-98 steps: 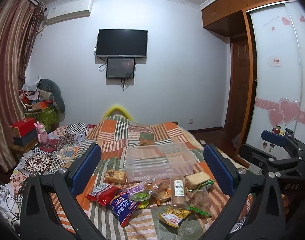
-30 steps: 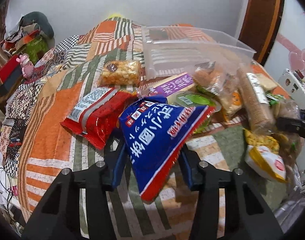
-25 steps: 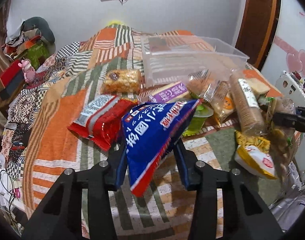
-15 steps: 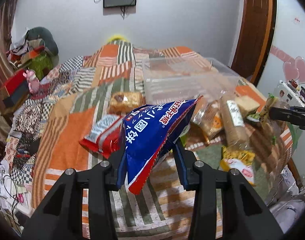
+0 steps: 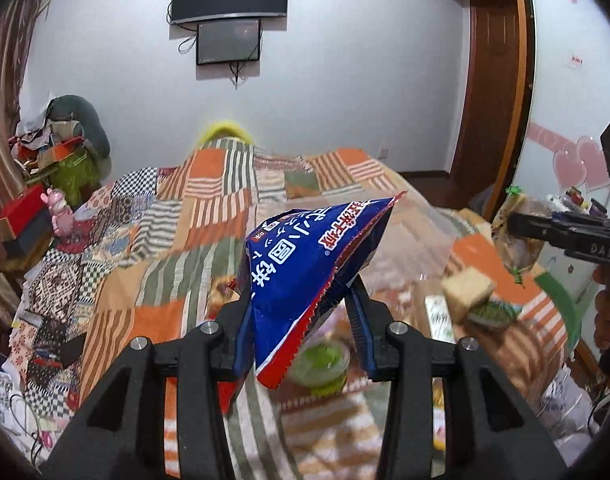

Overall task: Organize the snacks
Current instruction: 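Carry the blue bag into the clear box with the left gripper while the right drops the cookie bag in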

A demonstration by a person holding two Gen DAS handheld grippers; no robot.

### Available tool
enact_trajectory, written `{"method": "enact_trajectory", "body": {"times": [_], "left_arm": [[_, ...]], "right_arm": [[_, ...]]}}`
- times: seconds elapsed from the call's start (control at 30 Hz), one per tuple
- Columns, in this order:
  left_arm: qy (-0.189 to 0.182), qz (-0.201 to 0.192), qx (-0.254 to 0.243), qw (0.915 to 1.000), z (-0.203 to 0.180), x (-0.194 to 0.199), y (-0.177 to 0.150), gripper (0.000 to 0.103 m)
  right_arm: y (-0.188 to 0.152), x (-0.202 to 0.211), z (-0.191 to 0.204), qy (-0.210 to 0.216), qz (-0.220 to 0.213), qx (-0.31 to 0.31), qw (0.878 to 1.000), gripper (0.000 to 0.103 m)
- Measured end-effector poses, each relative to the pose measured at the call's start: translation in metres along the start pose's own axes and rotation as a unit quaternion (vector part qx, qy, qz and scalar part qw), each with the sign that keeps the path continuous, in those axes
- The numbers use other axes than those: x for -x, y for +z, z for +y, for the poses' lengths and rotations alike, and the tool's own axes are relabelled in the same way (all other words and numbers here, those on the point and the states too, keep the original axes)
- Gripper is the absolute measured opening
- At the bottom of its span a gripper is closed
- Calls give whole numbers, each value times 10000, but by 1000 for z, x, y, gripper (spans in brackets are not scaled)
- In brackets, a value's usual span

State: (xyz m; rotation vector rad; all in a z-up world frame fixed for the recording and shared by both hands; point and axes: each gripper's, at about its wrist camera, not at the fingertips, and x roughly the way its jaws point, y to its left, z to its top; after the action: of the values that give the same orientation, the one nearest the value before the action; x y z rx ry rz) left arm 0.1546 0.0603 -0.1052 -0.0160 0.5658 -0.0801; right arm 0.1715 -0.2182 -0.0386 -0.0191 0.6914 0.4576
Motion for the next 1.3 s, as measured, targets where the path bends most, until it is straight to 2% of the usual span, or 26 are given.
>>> {"method": "enact_trajectory", "body": {"times": [0.33,0.7,1.07,1.3], "left_arm": [[129,-203,-204,9995,-4,-36,39,42],[-40,-48,-158,9999,-4,-96,63,42],[-163,605,-237,9978,-6,-161,60,42],[-282,945,-233,9949,-10,-187,56,43]], "right_arm": [[32,-24,-11,-280,-246,191,9991,45],[50,-61,-29,-464,-239,63,9986,45],[54,-111,-31,-554,352,523,9965,45],[53,-127,-34,-384,673,680,9947,45]]}}
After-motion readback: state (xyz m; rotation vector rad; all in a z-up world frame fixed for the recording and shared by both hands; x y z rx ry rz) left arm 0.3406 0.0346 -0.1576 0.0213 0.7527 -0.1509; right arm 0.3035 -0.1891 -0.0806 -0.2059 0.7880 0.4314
